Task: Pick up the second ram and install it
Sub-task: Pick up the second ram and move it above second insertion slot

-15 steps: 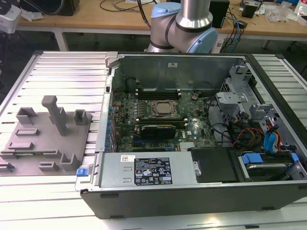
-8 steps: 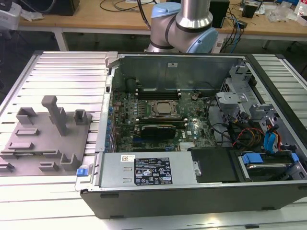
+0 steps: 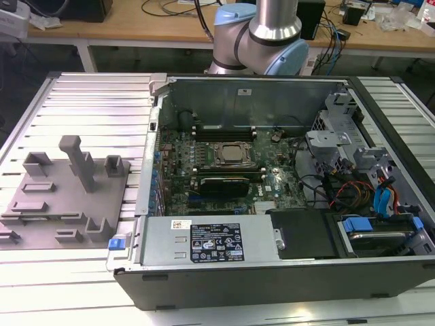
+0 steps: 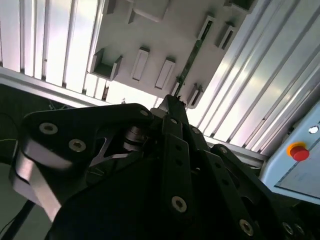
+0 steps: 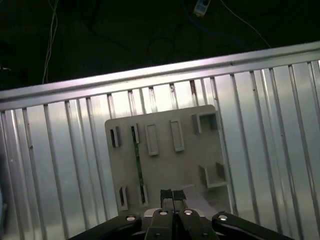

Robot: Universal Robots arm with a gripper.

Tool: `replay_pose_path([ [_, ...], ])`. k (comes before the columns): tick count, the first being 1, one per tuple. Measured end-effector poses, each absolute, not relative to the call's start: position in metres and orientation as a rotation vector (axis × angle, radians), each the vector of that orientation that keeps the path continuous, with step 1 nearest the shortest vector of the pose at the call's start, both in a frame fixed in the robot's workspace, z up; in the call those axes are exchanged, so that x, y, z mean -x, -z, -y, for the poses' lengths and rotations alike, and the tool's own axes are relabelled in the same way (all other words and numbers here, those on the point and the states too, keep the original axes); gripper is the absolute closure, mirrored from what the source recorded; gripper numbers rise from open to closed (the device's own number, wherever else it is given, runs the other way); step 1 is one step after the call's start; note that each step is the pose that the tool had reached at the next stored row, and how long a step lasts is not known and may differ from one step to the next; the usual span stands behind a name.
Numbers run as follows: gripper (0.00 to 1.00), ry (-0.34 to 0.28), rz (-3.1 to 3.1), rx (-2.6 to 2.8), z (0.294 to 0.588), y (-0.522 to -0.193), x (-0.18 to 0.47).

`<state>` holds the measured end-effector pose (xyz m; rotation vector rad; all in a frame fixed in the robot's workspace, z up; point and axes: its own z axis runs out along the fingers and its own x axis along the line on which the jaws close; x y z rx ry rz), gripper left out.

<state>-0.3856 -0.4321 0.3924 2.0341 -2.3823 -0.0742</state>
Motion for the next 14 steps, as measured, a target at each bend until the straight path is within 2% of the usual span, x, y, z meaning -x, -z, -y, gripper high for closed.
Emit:
replay_pose_path([
  [14,0.89,0.072,2.126,-2.293,0.4321,-0.3923,0.3856],
])
